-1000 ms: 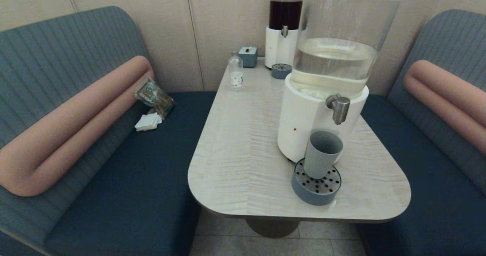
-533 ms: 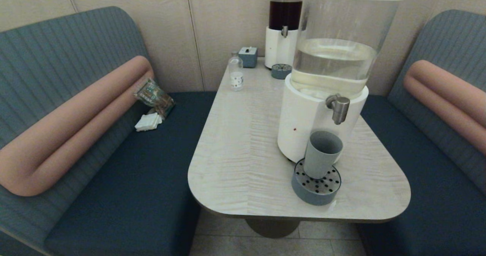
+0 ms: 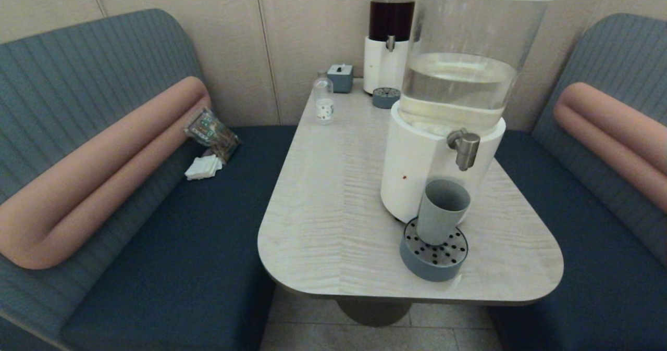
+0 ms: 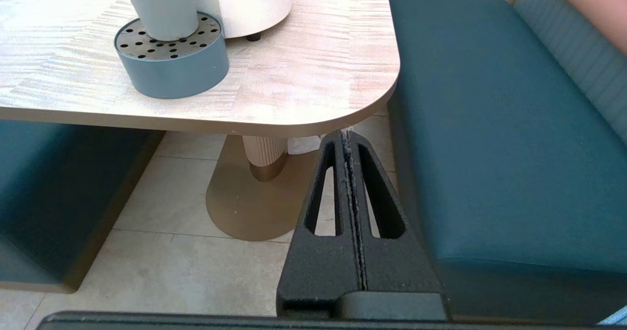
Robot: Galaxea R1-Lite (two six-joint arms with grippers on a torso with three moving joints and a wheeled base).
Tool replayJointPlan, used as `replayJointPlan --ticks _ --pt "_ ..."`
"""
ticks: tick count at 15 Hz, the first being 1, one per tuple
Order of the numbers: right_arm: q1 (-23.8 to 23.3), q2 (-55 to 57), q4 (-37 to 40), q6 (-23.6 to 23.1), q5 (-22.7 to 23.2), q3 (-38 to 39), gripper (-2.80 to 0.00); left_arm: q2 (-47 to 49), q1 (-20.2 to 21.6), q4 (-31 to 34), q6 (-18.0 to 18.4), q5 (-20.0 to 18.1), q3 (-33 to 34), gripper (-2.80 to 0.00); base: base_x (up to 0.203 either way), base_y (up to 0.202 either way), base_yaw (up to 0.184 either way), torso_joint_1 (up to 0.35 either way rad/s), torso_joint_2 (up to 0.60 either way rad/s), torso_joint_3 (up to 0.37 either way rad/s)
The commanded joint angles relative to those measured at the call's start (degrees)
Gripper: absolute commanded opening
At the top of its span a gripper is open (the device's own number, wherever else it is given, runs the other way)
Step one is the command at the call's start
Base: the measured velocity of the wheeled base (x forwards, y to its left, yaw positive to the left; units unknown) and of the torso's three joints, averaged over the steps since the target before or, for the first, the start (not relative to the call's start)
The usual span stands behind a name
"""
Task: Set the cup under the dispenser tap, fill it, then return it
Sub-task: Turn on the faucet
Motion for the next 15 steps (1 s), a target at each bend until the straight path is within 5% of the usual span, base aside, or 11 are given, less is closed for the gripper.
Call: replayJointPlan --ticks 1,11,15 --pt "0.00 0.06 -0.02 0.00 -0.02 0.09 -2.80 -0.03 -0.04 2.10 -1.93 0.55 0.36 -2.80 0.000 0.000 0.000 0.000 0.00 0.000" --pt "0.00 0.06 -0.16 -2.37 -0.18 -1.77 -2.80 -0.02 0.00 0.49 -2.25 0.49 0.91 -2.80 0.000 0.000 0.000 0.000 0.00 0.000" --pt "0.00 1.66 7.64 -1.62 0.34 -24.25 -2.80 -0.10 0.00 0.49 -2.28 0.49 0.83 -2.80 0.000 0.000 0.000 0.000 0.00 0.000"
